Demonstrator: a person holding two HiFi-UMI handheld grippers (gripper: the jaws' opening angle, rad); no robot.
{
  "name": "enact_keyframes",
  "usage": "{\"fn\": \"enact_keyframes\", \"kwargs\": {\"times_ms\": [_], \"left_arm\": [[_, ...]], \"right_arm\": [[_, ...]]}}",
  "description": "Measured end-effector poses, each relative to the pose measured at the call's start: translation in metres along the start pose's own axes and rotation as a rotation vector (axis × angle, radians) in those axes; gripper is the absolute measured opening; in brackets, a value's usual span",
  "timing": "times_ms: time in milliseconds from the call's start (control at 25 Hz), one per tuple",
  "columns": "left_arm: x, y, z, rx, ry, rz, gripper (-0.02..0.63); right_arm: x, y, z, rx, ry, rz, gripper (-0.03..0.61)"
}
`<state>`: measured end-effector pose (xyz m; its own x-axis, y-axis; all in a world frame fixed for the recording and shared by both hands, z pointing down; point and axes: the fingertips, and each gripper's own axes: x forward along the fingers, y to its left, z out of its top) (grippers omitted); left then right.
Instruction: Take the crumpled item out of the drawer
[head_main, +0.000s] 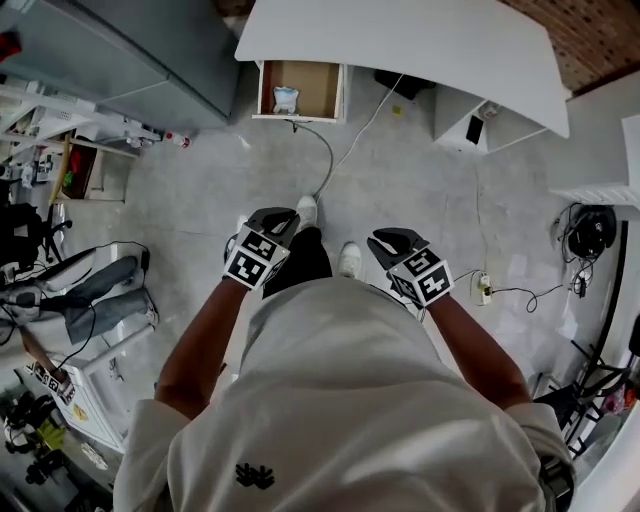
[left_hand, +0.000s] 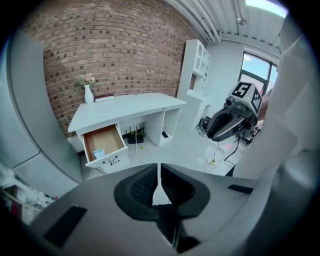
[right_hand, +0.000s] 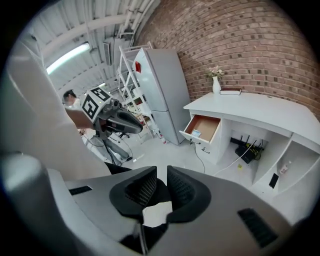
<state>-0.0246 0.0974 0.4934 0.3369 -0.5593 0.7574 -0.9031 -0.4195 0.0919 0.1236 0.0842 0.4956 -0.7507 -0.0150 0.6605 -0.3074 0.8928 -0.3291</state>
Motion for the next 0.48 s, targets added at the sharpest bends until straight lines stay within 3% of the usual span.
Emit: {"fn": "enact_keyframes", "kwargs": {"times_ms": [120, 480], "left_arm": [[0.025, 0.052, 0.016, 0.042, 0.028, 0.017, 0.026], [0.123, 0.246, 0.05, 0.187, 0.159, 0.025, 0.026]], "right_arm": [[0.005, -0.024, 0.015, 0.052, -0.02, -0.025, 0.084], [0.042, -0.121, 0.072, 0.228, 0.006, -0.213, 0.08]]}}
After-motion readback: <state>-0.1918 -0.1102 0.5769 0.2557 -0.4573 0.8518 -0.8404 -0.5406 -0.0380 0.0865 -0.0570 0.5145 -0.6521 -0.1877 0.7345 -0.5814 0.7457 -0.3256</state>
